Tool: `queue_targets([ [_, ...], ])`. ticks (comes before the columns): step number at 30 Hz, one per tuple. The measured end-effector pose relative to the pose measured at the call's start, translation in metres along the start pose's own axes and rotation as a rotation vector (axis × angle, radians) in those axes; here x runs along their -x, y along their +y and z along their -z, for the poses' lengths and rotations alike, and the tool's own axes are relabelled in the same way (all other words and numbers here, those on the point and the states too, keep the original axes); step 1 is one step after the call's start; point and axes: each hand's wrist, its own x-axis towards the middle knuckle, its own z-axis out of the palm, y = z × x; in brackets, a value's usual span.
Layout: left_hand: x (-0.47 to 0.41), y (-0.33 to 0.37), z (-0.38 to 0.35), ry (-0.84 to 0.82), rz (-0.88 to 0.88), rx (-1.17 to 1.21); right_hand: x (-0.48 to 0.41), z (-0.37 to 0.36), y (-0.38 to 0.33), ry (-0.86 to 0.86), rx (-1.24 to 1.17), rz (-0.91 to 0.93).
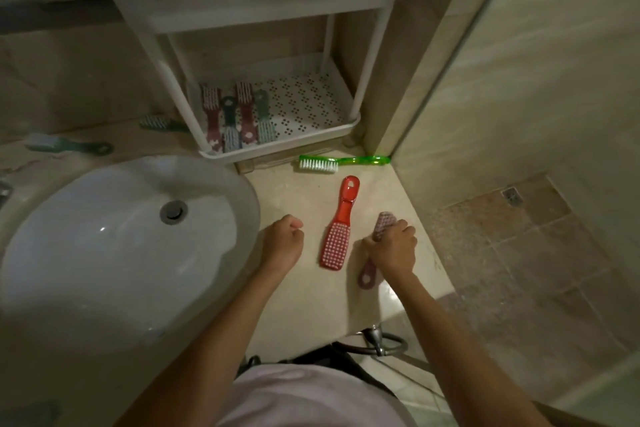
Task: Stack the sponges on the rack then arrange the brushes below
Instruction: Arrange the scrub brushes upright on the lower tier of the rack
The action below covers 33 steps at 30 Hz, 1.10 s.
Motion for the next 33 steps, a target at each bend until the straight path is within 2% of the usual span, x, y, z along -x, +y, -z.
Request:
queue_targets([
  [6,0.001,0.008,0.000,0.024,0.023,0.021,-0.005,-0.002,-0.004,-0.014,-0.116,-0.125],
  [9,0.002,0.007,0.000,0.044,0.033,0.052,-0.004,-0.004,-0.003,-0.029,-0.122,-0.120],
  [13,0.007,-0.004,0.008,0.084,0.071,0.122,0.010,0.002,-0.014,0.085,-0.316,-0.013],
  [16,0.012,-0.013,0.024,0.131,0.091,0.159,0.026,0.013,-0.044,0.114,-0.410,0.183],
  [19,0.019,-0.025,0.049,0.203,0.099,0.191,0.045,0.008,-0.085,-0.072,-0.444,0.365],
  [23,0.033,-0.058,0.095,0.326,0.152,0.304,0.086,-0.027,-0.132,-0.287,-0.359,0.520],
  [30,0.090,-0.170,0.177,0.530,0.360,0.291,0.196,-0.115,-0.190,-0.617,-0.239,0.622],
  [33,0.115,-0.234,0.200,0.687,0.536,0.255,0.245,-0.153,-0.204,-0.728,-0.191,0.661],
])
